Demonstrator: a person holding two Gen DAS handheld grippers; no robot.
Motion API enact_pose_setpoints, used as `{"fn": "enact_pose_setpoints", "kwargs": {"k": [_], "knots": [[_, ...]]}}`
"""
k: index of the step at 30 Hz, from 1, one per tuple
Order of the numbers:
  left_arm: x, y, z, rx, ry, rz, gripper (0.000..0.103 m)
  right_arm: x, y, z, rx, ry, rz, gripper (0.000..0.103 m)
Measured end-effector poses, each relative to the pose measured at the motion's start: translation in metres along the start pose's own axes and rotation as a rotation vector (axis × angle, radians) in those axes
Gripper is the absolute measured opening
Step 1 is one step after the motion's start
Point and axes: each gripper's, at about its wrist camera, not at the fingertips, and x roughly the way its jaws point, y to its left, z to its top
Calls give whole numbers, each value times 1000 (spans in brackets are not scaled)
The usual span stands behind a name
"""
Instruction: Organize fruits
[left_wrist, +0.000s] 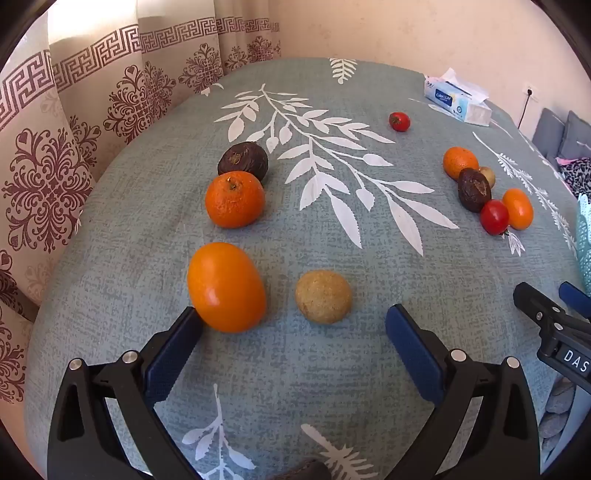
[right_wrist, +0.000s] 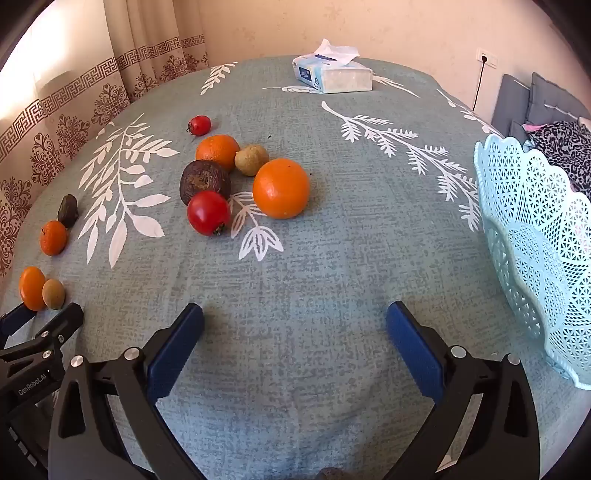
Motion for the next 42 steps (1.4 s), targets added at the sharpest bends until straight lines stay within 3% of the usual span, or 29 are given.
{"fn": "enact_pose_setpoints", "kwargs": {"k": [42], "knots": [[0,0,0,3,0,5,98,-2,-2,-1,4,-2,13,101]]}}
